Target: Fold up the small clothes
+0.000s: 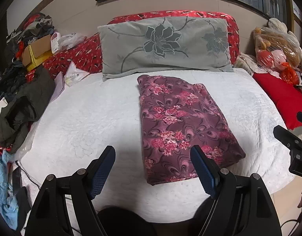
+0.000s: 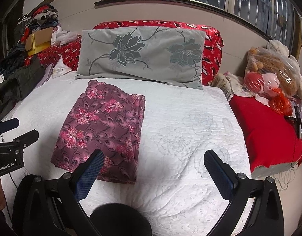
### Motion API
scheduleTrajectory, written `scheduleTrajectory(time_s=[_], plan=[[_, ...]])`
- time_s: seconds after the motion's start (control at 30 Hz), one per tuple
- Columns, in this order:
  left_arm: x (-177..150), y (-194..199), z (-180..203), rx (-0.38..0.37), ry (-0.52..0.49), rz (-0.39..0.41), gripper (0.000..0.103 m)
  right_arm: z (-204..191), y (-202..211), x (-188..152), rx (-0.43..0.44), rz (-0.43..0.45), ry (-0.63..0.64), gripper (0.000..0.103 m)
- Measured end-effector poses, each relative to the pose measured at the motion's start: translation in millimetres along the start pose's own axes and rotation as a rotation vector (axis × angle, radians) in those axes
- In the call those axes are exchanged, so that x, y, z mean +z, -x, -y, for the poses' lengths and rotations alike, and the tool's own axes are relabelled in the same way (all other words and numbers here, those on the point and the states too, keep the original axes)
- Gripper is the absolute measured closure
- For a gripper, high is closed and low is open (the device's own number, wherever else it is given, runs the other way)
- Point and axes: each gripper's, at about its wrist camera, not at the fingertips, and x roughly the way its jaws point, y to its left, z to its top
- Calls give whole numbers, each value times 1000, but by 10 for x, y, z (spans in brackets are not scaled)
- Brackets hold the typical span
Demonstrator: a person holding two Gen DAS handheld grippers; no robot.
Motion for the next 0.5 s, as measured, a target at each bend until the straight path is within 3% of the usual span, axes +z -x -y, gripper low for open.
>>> scheduleTrajectory(time_s=[0.5], plan=[[4,-30,56,-12,0,-5,24,16,-68,-8,5,-22,-16,1]])
